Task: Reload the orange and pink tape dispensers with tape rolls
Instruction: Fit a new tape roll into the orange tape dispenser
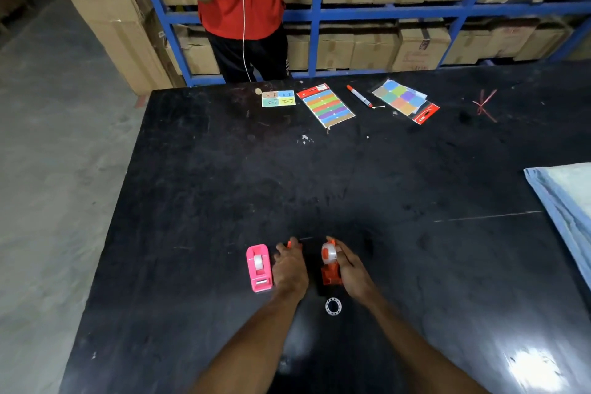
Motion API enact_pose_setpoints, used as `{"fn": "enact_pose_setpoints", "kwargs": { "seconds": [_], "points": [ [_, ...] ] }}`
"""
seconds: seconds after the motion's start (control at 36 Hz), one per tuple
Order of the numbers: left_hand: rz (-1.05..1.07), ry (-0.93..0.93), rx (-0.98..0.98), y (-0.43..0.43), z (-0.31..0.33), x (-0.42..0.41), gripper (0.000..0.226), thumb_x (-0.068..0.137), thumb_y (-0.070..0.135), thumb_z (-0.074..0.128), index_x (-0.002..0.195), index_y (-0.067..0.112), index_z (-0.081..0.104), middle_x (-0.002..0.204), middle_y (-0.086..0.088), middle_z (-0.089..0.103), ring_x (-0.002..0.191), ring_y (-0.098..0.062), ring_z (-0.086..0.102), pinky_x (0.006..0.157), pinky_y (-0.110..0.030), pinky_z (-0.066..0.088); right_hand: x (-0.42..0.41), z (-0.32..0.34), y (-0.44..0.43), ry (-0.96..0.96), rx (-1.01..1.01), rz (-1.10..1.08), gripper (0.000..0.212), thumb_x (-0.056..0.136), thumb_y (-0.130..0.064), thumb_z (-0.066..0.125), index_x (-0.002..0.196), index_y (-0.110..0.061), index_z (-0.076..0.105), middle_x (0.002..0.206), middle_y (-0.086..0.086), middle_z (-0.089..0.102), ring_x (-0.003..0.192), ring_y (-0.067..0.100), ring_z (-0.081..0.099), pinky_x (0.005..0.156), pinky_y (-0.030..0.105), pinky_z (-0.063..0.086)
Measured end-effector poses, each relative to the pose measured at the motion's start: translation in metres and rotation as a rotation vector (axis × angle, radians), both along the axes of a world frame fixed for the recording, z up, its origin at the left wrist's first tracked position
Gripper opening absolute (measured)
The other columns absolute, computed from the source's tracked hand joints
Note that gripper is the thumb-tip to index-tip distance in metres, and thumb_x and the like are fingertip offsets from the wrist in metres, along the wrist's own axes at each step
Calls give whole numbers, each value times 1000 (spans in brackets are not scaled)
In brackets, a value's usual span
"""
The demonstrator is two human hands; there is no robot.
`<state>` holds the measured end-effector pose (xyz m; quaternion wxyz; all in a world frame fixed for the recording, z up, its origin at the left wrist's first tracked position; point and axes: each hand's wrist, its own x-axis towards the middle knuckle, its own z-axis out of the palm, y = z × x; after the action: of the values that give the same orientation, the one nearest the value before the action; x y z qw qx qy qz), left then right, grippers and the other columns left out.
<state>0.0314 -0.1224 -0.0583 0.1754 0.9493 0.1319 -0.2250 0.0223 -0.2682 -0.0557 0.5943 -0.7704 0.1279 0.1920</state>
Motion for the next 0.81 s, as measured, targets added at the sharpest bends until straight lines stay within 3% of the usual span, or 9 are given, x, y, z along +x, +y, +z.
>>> {"fn": "enact_pose_setpoints", "kwargs": {
  "seconds": [0.06,0.11,0.22,0.31,0.39,0.5,0.61,0.81],
  "points": [
    [57,-2,-55,0,2,2,63,96,6,44,152,11,15,147,-26,35,131,-40,48,105,-43,46,2,-3,-1,-2,-19,5,33,106,-32,38,133,-36,57,130,-8,64,119,5,60,112,33,41],
    [149,-55,-195,2,1,6,55,95,17,51,145,12,29,134,-23,50,120,-39,57,99,-44,49,3,-4,-1,-8,-30,-6,34,106,-29,38,135,-30,56,133,-4,63,120,10,59,112,33,40],
    [359,-83,-682,6,10,7,30,84,27,72,109,20,56,104,-5,69,95,-21,69,80,-44,61,10,-27,-4,-21,-99,-30,30,104,-36,41,128,-37,58,131,-7,65,120,11,60,114,40,40],
    [420,-58,-874,11,19,6,48,72,39,80,114,29,60,114,-7,69,102,-21,68,87,-48,60,13,-27,-3,-23,-131,3,32,103,-42,40,130,-41,55,131,-8,64,121,12,59,113,41,40],
    [449,1,-1083,17,34,1,46,83,19,76,126,24,58,108,-8,67,97,-24,67,87,-49,59,10,0,6,-39,-109,-1,34,106,-33,36,136,-30,53,130,-7,60,120,14,57,107,29,37],
    [432,19,-1215,25,48,-9,45,87,11,72,129,22,59,107,-7,67,95,-22,67,85,-46,57,6,10,13,-93,-88,26,31,105,-32,38,129,-35,57,125,-5,67,114,12,62,108,37,44],
    [441,25,-1277,33,55,-18,46,87,12,72,131,21,59,106,-7,70,92,-19,69,74,-37,61,2,18,17,-120,-87,31,31,105,-31,38,130,-33,57,127,-3,66,117,14,62,110,39,43],
    [440,-19,-1327,41,71,-32,47,86,13,73,131,22,60,103,-8,75,97,-22,72,79,-43,61,-7,45,26,-196,-131,115,33,104,-32,38,132,-35,55,131,-2,64,120,16,59,111,39,42]
  ]
}}
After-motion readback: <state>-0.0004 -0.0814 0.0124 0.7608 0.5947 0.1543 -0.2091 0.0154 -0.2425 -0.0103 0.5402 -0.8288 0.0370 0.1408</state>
